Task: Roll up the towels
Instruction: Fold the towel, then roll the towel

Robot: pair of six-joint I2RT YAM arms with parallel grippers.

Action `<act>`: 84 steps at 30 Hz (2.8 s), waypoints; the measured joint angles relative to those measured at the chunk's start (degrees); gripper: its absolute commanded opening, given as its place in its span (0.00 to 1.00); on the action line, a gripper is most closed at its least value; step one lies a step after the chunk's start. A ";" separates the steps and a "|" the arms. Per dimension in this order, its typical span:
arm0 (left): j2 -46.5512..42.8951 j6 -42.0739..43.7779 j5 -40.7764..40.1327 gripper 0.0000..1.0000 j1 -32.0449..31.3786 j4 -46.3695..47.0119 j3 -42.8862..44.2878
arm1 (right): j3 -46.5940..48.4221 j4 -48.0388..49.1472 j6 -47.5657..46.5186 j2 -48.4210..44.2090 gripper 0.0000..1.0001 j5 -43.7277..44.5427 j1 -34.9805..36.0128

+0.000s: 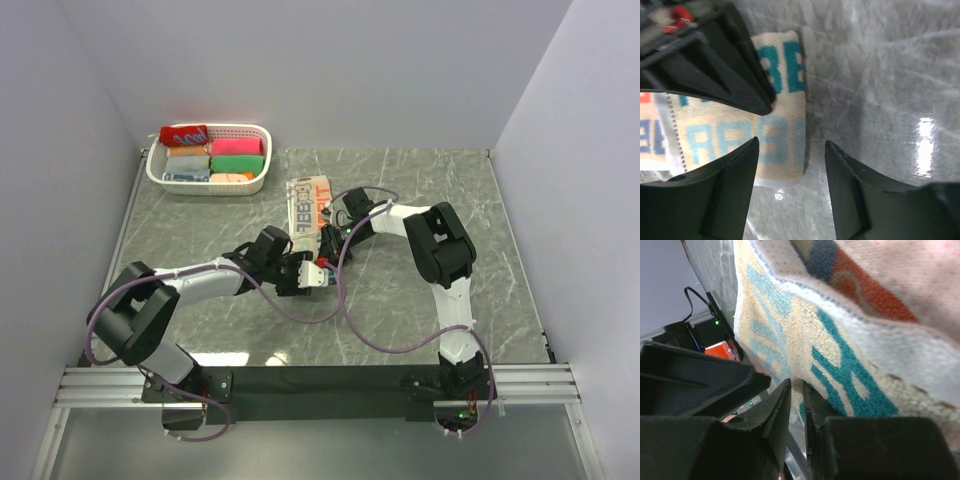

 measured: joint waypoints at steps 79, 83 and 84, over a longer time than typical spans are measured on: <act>18.82 -10.73 15.65 0.01 11.96 -29.22 28.98 | 17.33 -11.76 -10.38 5.60 0.29 10.67 1.49; 21.94 -11.67 13.97 0.01 12.07 -27.02 29.68 | 17.33 -11.80 -10.25 5.42 0.35 10.40 1.49; 22.86 -11.89 13.62 0.01 12.11 -27.02 30.03 | 17.33 -11.89 -10.29 5.33 0.39 10.43 1.42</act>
